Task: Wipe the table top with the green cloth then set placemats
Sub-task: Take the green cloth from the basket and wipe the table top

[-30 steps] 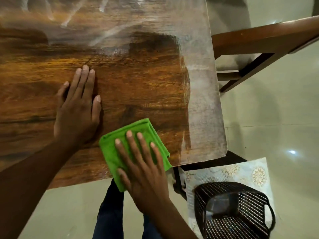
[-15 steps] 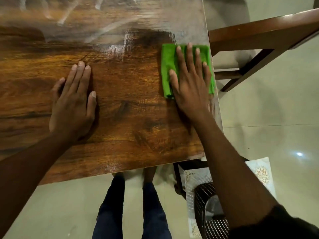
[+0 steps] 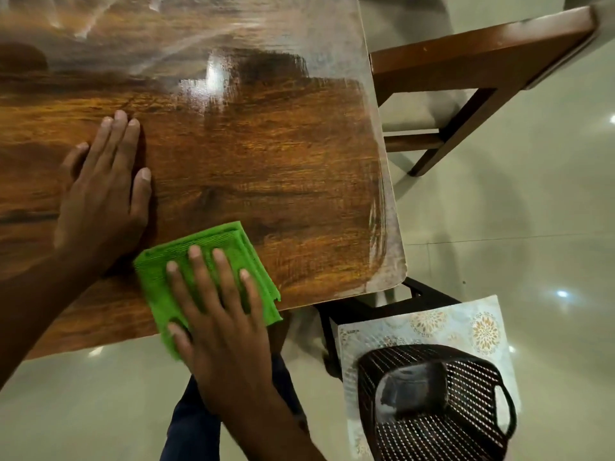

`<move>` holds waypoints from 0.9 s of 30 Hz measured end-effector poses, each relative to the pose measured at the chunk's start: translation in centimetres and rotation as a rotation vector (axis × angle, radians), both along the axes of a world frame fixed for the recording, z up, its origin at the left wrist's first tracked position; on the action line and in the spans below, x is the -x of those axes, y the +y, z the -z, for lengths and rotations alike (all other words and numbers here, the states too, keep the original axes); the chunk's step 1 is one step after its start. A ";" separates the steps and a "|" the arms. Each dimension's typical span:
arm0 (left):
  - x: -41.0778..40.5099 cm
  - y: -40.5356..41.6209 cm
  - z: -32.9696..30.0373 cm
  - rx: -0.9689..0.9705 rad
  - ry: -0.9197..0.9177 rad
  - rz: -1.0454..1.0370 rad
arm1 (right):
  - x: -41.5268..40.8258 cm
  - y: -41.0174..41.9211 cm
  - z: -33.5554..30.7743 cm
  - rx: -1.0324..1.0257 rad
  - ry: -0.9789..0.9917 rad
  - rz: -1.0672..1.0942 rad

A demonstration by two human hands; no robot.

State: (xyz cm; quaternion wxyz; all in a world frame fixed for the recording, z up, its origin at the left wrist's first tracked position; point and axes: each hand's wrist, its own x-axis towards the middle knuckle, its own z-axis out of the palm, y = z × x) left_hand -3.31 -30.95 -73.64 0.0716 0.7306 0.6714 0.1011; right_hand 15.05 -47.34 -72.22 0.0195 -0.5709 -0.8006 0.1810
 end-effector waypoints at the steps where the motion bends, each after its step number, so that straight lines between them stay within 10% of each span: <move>1: 0.1 0.0 0.1 -0.001 -0.002 -0.001 | -0.1 -0.1 0.0 -0.009 0.001 0.007; 9: 0.7 0.4 1.7 -0.010 0.006 -0.011 | -16.5 3.5 0.1 -0.057 -0.054 0.380; 27: -13.0 -0.4 0.5 0.021 -0.022 0.011 | -18.4 25.1 1.1 -0.196 -0.005 0.105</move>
